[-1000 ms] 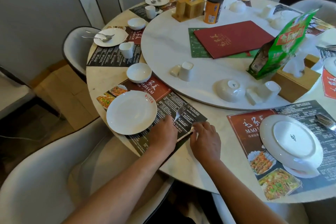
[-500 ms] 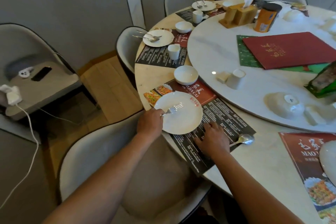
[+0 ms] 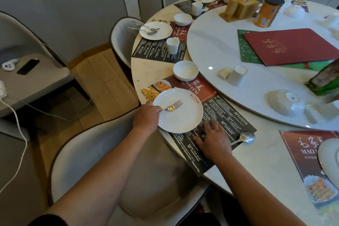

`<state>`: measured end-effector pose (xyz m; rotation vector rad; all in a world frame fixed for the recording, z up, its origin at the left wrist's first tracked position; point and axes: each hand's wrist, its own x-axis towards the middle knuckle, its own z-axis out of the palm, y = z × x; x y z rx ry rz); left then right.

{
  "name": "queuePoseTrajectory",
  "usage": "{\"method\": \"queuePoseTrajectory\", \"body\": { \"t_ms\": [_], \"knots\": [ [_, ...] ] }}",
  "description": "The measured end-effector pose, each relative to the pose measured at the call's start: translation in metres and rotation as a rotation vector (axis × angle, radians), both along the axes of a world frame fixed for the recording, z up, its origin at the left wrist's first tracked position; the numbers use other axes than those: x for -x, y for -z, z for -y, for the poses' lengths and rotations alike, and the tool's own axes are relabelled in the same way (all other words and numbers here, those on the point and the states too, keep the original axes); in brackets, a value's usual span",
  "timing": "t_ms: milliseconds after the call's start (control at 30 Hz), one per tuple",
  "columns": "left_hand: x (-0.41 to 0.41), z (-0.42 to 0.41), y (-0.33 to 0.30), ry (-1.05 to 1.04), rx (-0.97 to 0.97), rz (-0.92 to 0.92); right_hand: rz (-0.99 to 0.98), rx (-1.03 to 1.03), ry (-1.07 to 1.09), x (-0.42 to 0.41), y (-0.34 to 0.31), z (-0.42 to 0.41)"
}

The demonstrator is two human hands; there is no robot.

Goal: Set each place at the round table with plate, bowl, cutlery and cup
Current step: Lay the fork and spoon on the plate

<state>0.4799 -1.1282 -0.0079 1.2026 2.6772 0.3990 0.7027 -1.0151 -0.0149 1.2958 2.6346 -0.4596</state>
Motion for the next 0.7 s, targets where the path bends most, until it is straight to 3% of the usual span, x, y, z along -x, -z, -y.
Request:
{"method": "queuePoseTrajectory", "body": {
  "t_ms": [500,700],
  "knots": [
    [-0.007,0.0,-0.002,-0.006,0.02,-0.055,0.013,0.016,-0.055,-0.003,-0.001,-0.005],
    [-0.06,0.003,-0.009,0.098,-0.143,-0.12,-0.086,-0.133,-0.089,-0.026,-0.004,0.001]
  ]
}}
